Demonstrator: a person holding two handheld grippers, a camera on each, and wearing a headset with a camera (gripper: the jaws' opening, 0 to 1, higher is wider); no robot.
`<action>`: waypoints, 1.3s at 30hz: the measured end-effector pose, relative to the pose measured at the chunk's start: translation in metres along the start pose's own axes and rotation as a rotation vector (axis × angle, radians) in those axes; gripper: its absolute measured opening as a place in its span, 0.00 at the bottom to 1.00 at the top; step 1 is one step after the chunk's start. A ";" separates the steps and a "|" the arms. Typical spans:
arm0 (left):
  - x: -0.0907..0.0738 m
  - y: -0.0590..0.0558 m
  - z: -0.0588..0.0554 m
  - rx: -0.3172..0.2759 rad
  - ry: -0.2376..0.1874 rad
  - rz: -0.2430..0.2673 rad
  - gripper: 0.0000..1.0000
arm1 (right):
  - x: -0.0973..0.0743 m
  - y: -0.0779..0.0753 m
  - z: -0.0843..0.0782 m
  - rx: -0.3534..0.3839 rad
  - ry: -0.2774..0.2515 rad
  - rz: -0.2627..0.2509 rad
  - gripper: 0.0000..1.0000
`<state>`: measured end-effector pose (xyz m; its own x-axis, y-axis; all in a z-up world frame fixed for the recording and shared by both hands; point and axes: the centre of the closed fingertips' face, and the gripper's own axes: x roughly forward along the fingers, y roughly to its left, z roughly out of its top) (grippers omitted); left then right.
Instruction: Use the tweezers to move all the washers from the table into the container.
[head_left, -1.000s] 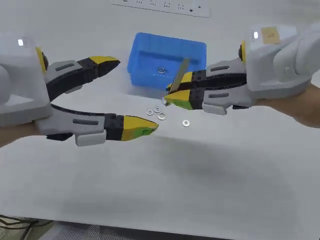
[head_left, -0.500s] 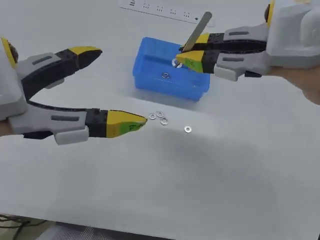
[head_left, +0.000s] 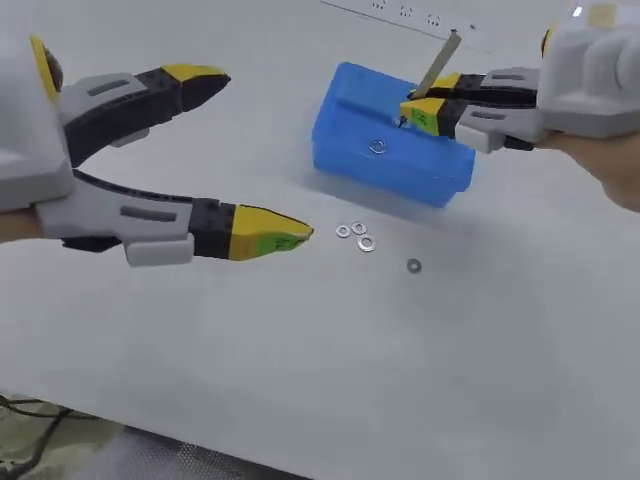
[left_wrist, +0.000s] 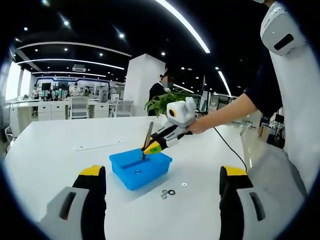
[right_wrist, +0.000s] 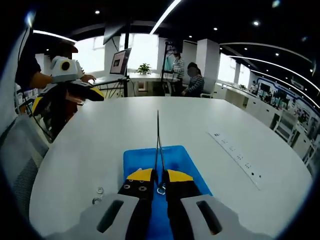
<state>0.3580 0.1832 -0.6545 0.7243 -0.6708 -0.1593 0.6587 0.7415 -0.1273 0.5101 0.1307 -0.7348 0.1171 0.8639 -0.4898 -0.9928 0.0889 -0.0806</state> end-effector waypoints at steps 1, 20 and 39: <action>0.000 0.002 0.000 0.008 -0.001 0.010 1.00 | 0.002 0.003 -0.003 -0.004 0.010 0.006 0.09; -0.002 0.000 -0.010 -0.015 0.030 0.019 1.00 | 0.017 0.003 -0.021 -0.002 0.040 0.018 0.10; -0.002 0.010 -0.001 -0.007 0.014 0.050 1.00 | 0.013 0.008 -0.010 0.003 0.009 0.022 0.10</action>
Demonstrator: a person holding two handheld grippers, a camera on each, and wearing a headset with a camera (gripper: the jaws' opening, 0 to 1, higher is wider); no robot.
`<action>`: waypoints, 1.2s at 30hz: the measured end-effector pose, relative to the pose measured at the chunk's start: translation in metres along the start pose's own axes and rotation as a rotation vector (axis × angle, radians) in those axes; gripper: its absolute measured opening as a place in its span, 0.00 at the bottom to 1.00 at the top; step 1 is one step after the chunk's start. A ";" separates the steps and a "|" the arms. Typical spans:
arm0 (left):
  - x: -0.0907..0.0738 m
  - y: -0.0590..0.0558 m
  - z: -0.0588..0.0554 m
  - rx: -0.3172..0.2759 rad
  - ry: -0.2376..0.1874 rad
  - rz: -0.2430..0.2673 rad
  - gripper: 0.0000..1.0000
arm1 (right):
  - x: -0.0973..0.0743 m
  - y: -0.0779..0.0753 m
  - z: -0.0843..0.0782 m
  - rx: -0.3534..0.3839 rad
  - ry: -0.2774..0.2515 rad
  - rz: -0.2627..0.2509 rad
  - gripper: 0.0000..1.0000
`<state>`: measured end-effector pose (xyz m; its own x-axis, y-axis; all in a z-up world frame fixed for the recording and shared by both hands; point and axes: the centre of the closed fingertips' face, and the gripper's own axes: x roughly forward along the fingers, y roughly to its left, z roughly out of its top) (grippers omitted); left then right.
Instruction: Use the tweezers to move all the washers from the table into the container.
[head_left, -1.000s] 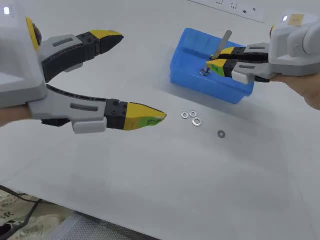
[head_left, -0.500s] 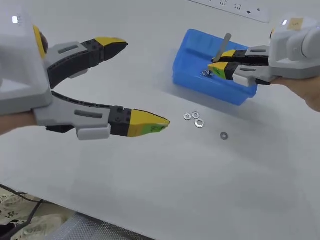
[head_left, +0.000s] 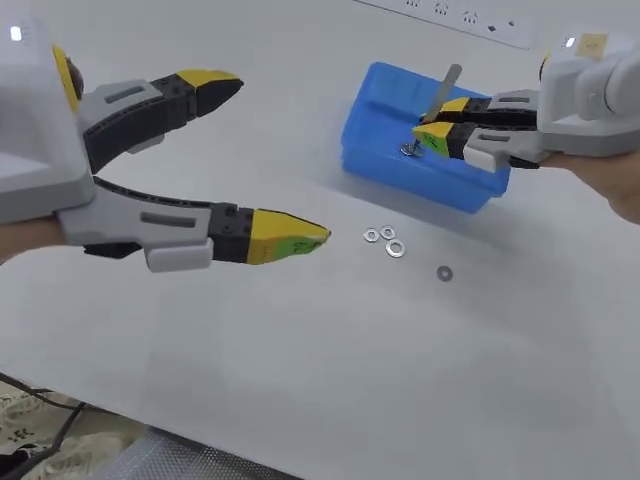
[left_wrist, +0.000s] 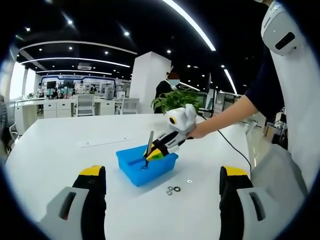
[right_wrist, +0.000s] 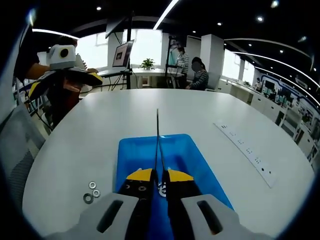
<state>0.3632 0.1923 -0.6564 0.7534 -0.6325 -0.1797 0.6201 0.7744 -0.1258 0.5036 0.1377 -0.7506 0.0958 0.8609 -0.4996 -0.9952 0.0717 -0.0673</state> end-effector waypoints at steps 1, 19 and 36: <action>0.002 0.000 0.001 0.001 0.000 -0.001 1.00 | 0.000 0.000 0.001 0.000 -0.002 0.000 0.10; 0.090 -0.009 0.019 0.022 -0.019 -0.214 0.80 | -0.018 0.016 0.011 -0.097 0.018 0.034 0.08; 0.151 -0.007 0.021 0.256 0.104 -0.398 0.34 | -0.029 0.027 0.013 -0.194 0.041 0.066 0.08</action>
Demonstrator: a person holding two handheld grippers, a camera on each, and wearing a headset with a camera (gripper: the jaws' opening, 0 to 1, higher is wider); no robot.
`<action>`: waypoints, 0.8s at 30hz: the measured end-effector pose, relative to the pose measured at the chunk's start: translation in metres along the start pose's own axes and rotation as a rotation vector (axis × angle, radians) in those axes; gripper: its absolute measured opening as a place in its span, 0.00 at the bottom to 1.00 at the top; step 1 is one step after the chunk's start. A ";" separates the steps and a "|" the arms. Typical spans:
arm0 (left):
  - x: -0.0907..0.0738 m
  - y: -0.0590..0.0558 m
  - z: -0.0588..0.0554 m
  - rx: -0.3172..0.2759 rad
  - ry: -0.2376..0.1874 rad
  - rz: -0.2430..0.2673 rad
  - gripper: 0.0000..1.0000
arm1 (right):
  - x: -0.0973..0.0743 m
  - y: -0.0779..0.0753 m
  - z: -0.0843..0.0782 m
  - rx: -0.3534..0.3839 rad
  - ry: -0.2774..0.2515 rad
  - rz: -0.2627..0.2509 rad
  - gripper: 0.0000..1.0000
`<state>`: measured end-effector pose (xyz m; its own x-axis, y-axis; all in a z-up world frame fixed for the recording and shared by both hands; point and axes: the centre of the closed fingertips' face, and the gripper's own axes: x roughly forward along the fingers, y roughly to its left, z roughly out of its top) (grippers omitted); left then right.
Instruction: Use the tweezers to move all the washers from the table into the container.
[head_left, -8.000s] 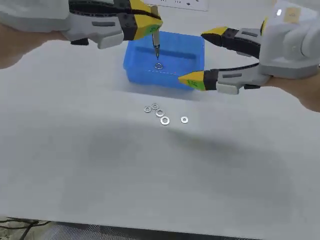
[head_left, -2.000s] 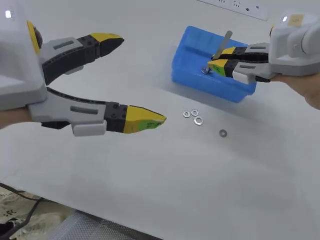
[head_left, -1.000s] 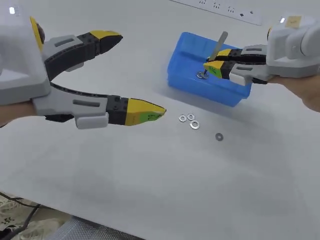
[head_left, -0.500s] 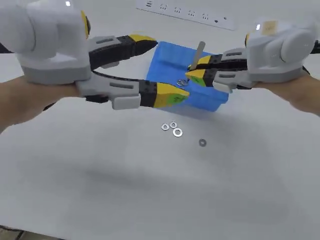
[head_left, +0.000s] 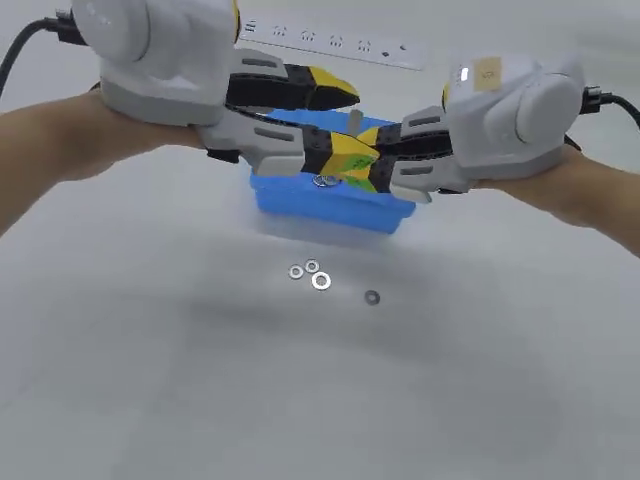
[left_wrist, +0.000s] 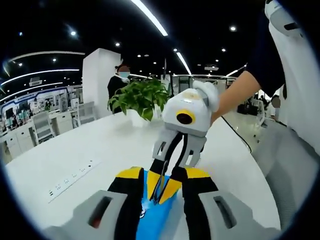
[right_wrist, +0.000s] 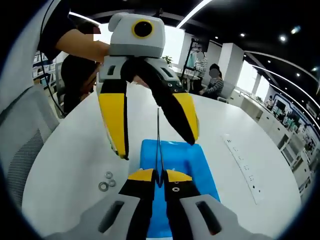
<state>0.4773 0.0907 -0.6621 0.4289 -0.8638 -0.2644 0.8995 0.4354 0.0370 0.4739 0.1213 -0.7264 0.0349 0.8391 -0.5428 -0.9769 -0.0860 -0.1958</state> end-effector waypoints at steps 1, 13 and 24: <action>-0.001 -0.001 -0.002 0.002 0.010 -0.011 0.32 | -0.001 0.000 0.000 0.000 0.000 0.002 0.08; -0.005 -0.004 -0.008 0.074 0.042 -0.078 0.08 | 0.001 0.006 -0.003 -0.008 0.011 0.032 0.08; 0.001 -0.001 -0.011 0.180 0.092 -0.054 0.05 | 0.001 -0.001 -0.006 -0.019 0.021 0.007 0.09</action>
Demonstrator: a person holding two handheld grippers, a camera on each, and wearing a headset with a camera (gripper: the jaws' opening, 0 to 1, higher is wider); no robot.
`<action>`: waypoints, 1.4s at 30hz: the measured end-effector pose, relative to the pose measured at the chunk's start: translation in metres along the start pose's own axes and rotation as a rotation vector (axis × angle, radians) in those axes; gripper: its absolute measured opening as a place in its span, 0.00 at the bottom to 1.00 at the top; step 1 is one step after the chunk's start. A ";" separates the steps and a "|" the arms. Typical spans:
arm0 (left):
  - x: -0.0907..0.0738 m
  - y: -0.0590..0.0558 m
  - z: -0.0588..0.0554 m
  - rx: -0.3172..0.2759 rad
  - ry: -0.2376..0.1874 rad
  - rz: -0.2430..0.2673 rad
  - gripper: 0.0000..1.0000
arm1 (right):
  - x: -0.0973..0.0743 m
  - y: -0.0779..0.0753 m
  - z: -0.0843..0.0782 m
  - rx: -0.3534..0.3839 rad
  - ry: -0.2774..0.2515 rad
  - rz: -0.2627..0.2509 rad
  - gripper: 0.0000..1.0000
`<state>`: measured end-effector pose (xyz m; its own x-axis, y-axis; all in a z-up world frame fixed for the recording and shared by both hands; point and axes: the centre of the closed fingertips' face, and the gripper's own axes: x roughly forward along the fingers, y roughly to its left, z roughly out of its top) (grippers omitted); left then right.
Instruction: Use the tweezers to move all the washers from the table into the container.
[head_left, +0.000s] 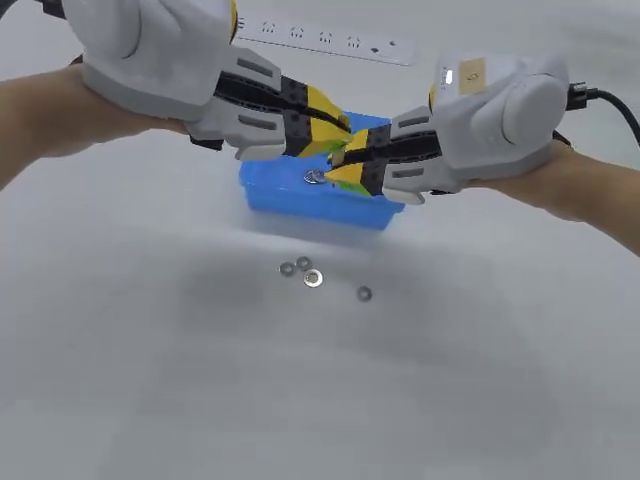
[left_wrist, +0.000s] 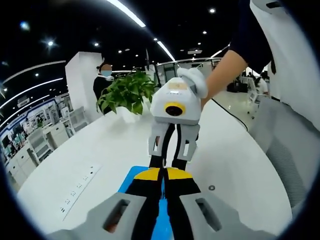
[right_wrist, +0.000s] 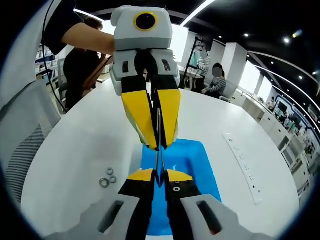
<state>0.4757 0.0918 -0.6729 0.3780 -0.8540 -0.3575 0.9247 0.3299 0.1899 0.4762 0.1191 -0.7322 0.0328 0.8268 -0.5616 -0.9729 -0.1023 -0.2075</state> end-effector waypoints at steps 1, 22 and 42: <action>0.001 0.001 0.000 0.002 0.001 0.002 0.05 | 0.000 -0.002 0.000 0.002 0.001 -0.009 0.09; -0.010 0.007 0.020 0.008 0.020 0.063 0.05 | -0.025 -0.007 0.007 0.126 -0.062 -0.103 0.49; -0.046 -0.037 0.052 0.020 0.021 0.107 0.05 | -0.071 0.035 -0.001 0.170 -0.076 -0.146 0.82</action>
<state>0.4220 0.0982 -0.6161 0.4752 -0.8059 -0.3531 0.8783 0.4102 0.2457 0.4404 0.0560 -0.6998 0.1647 0.8661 -0.4719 -0.9839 0.1107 -0.1403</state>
